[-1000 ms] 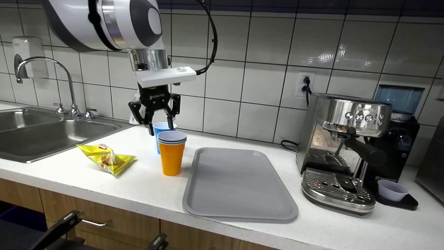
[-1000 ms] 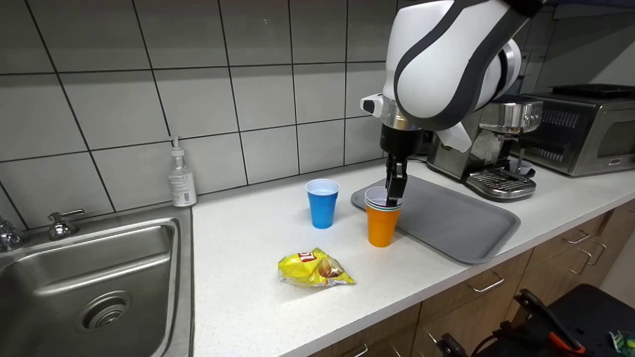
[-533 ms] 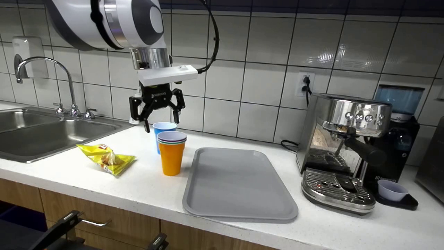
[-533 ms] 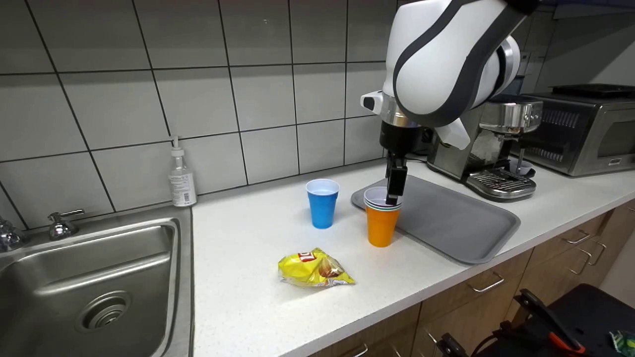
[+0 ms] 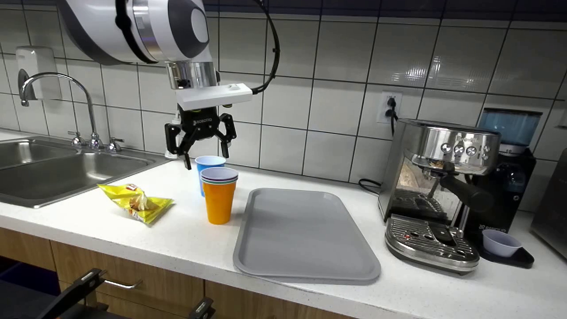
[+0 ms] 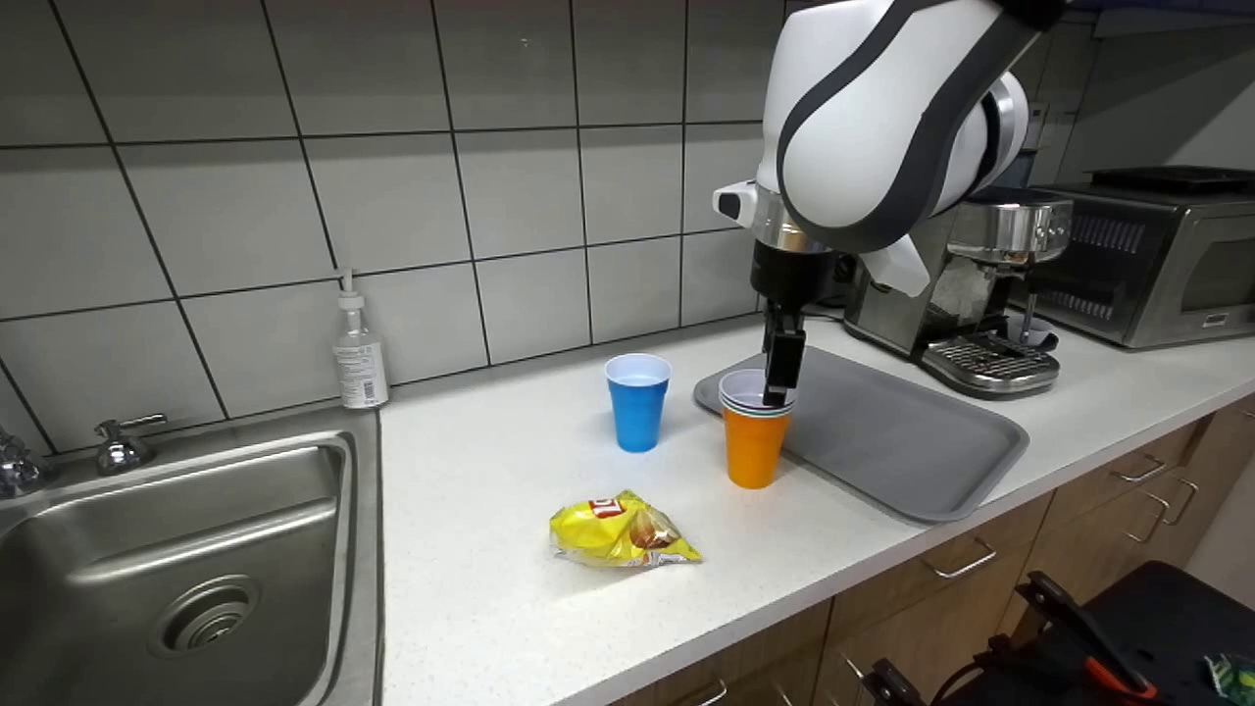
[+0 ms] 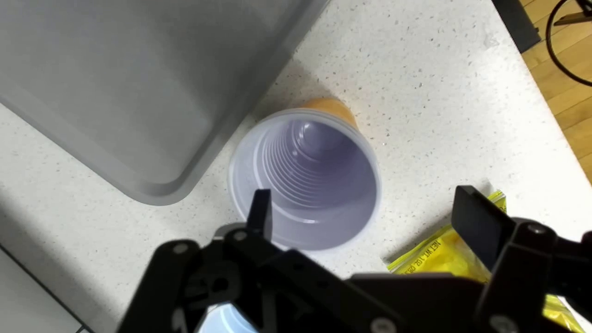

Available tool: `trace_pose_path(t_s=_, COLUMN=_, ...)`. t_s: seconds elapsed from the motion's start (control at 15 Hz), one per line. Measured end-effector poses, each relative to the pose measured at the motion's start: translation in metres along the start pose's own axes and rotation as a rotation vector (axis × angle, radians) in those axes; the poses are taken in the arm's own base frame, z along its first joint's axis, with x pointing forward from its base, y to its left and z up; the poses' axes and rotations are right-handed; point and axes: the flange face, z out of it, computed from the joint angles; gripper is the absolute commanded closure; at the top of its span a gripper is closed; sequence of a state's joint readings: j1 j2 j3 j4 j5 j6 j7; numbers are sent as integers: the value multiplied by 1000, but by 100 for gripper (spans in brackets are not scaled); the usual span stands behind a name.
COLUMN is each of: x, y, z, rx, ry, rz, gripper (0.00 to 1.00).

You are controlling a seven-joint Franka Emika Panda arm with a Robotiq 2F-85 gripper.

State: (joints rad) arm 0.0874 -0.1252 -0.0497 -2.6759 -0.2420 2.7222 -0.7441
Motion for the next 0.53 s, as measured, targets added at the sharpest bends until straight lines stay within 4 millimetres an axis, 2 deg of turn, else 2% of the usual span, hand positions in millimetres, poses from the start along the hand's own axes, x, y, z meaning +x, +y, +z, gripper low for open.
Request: trace_pose_path(t_s=0.53, x=2, y=3, z=2, rx=5, ry=2, rz=12, gripper=0)
